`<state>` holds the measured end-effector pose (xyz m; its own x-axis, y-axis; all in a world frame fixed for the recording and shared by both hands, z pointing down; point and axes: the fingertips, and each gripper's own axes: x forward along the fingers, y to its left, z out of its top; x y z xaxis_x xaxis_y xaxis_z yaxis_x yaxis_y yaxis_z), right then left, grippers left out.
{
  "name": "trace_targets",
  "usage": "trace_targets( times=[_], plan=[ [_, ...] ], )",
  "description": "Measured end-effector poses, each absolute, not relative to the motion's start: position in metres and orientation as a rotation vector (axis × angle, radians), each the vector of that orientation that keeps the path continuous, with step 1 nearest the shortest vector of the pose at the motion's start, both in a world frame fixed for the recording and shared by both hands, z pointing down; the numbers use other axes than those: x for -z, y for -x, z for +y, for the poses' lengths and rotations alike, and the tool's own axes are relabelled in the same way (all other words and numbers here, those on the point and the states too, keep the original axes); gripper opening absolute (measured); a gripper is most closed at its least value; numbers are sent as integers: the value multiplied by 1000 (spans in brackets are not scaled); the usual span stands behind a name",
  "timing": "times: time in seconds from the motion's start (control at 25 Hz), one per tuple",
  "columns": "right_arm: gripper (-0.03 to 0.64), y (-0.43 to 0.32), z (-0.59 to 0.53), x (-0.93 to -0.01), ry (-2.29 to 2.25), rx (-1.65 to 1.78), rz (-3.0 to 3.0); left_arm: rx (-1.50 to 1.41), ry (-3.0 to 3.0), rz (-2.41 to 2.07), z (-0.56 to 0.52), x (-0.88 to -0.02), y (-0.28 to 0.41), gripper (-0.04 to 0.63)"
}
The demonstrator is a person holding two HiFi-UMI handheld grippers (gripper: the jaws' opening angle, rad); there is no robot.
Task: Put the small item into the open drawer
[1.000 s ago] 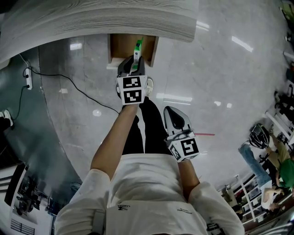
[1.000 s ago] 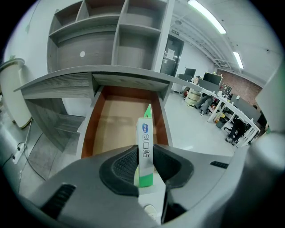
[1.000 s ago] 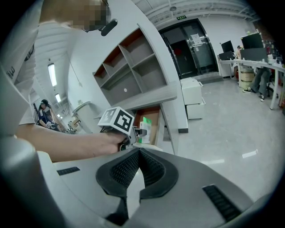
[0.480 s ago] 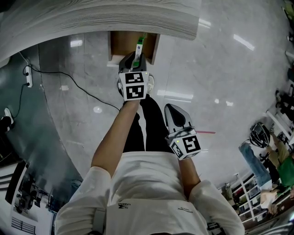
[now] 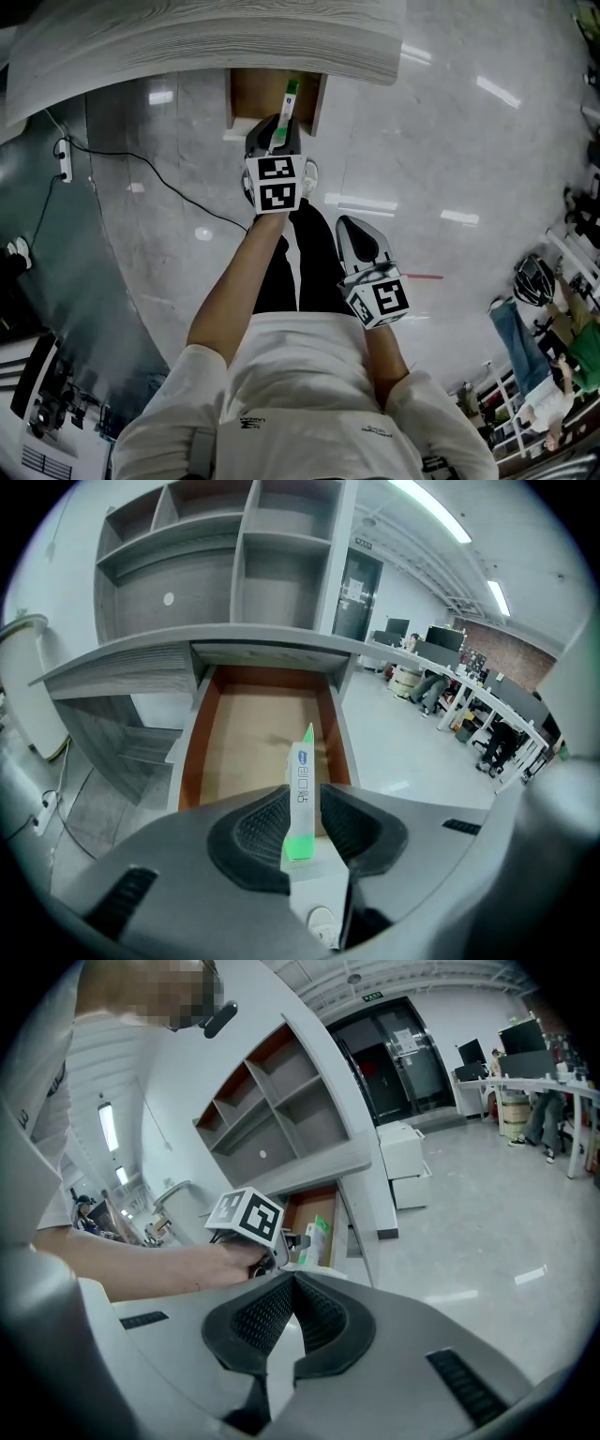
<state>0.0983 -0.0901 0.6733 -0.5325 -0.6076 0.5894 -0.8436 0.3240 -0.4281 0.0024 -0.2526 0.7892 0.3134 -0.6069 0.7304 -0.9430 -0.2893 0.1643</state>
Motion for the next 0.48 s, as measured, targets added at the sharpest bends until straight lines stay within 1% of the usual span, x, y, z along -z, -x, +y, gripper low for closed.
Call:
trace_targets(
  times=[0.48],
  plan=[
    [29,-91,-92,-619,-1332,-917,-2345,-758,-2068,-1362,-229,-729,3,101]
  ],
)
